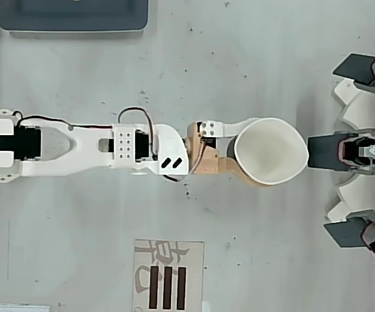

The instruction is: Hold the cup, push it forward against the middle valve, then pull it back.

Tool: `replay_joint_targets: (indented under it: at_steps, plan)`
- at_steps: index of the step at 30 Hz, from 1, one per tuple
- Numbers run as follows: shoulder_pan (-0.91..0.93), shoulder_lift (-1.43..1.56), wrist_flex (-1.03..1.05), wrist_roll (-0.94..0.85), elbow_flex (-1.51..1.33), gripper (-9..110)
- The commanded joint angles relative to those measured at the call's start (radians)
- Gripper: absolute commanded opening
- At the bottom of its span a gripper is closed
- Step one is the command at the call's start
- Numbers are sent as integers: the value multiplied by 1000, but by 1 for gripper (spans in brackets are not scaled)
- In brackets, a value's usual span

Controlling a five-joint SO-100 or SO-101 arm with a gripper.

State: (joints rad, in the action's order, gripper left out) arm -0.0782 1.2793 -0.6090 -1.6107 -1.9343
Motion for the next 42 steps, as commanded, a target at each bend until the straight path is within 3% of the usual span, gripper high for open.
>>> replay_joint_targets:
  at_steps: [1, 24, 34, 42]
  plan:
    - [3, 66, -49, -9, 5, 3]
    - [2, -17, -38, 5, 107, 3]
    - [-2, -299, 41, 8, 425, 3]
    - [-2, -643, 238, 9, 940, 3]
